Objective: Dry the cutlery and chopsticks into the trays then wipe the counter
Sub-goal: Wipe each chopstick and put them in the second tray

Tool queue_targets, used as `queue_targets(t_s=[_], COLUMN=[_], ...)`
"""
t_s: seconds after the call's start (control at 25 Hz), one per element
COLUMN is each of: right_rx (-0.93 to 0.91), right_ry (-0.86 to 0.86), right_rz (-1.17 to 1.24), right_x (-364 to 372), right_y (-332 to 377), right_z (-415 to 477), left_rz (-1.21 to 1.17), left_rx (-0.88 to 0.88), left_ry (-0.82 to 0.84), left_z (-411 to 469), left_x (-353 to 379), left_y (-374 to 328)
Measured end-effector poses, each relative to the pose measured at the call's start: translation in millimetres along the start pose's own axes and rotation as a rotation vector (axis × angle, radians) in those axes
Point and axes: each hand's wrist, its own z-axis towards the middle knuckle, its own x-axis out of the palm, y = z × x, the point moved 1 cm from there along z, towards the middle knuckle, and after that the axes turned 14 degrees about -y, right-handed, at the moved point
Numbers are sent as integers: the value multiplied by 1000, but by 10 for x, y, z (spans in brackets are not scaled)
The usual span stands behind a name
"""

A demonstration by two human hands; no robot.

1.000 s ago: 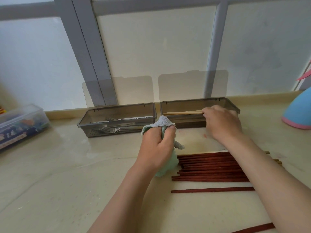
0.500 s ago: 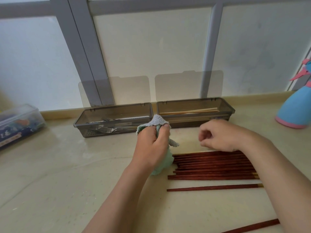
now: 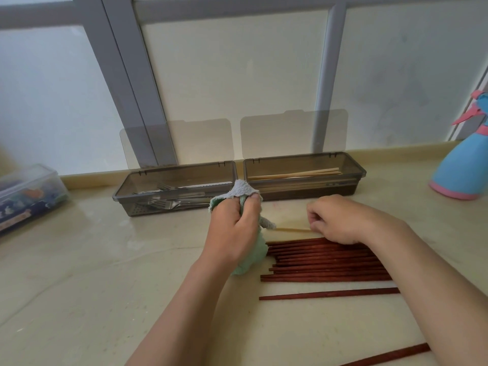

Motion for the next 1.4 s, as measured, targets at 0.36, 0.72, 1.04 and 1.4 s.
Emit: queue_targets(t_s=[0.36, 0.72, 1.04, 1.4], right_rx=[48, -166, -130, -158], right_ry=[-58, -297, -265, -372], right_rz=[-27, 582, 590, 775], right_x=[-2, -167, -160, 2], right_y=[-101, 273, 284, 663], right_z=[23, -203, -244, -209], left_rz=[-1, -151, -246, -174], left_rx=[-14, -147, -274, -177], left_ry=[0, -76, -239, -105], left_z=[3, 39, 78, -94], left_x=[6, -7, -17, 148], left_y=[-7, 56, 42, -122])
